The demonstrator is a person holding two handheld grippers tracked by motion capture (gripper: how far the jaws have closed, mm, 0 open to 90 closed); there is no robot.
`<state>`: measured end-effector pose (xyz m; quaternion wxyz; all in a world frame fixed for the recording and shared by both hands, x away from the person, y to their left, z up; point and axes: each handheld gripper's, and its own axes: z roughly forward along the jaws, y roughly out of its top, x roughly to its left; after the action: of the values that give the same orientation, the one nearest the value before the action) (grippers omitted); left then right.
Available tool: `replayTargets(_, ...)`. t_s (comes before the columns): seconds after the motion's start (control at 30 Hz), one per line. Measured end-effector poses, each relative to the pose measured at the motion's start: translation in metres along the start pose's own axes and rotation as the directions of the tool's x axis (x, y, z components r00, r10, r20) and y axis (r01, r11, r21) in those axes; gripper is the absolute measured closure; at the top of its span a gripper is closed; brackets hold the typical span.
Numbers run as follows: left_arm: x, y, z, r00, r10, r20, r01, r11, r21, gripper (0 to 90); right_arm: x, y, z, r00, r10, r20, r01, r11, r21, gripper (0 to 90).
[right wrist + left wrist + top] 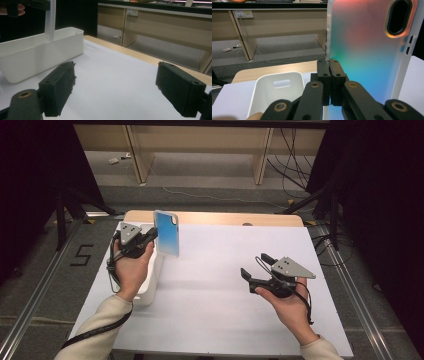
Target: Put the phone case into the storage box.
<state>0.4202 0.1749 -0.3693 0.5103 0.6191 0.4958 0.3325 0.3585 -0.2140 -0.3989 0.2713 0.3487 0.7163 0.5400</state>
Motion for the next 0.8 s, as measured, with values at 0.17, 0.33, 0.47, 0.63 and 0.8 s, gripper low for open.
replayTargets(0.17,0.002,0.000,0.000,1.0000,0.003,-0.008,-0.003,1.0000,0.002,88.3,0.000,0.000,-0.002,1.0000,-0.005,-0.001,0.005,1.000,-0.005,16.8)
replayTargets(0.33,0.004,0.001,-0.001,0.9999,-0.001,-0.013,0.001,1.0000,-0.003,88.3,-0.001,-0.001,-0.004,0.9999,-0.012,0.001,0.012,1.000,-0.009,16.8)
replayTargets(0.47,0.006,0.002,-0.001,0.9998,-0.005,-0.019,0.004,1.0000,-0.007,88.4,0.000,-0.002,-0.006,1.0000,0.001,-0.004,-0.001,1.000,-0.014,16.7)
replayTargets(0.63,0.010,0.003,-0.002,0.9996,-0.009,-0.028,0.009,0.9999,-0.012,88.3,0.000,-0.003,-0.009,1.0000,-0.002,0.006,0.002,1.000,-0.005,16.7)
replayTargets(0.8,0.014,0.004,-0.002,0.9991,-0.011,-0.040,0.010,0.9999,-0.013,88.4,-0.001,-0.004,-0.010,1.0000,0.001,-0.001,-0.001,1.000,-0.011,16.8)
